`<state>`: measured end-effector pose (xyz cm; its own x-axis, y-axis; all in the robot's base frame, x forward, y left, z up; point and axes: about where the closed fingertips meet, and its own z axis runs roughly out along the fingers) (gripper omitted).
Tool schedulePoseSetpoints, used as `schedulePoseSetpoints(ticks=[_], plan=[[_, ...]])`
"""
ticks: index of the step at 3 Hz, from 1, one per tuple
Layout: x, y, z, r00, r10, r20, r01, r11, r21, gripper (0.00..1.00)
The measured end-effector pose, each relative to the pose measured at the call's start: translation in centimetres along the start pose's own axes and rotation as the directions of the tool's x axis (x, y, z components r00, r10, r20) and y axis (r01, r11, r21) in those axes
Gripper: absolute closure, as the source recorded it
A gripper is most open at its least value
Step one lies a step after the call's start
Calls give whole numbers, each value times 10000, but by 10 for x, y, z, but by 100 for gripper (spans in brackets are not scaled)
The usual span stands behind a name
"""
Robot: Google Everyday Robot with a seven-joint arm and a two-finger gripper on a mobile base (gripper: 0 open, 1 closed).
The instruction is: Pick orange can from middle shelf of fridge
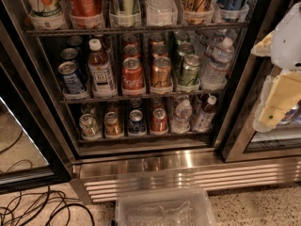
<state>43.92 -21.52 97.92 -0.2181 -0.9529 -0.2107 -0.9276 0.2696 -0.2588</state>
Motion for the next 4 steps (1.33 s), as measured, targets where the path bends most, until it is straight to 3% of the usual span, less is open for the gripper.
schedulePoseSetpoints(ticks=[2, 3, 4], plan=[[-4, -1, 2, 9998, 56, 181, -57, 10000, 34, 0], [-19, -5, 21, 9923, 570, 1097, -573, 9984, -9, 0], [-46, 4, 72, 9396, 2102, 2702, -1944, 9773, -842, 0]])
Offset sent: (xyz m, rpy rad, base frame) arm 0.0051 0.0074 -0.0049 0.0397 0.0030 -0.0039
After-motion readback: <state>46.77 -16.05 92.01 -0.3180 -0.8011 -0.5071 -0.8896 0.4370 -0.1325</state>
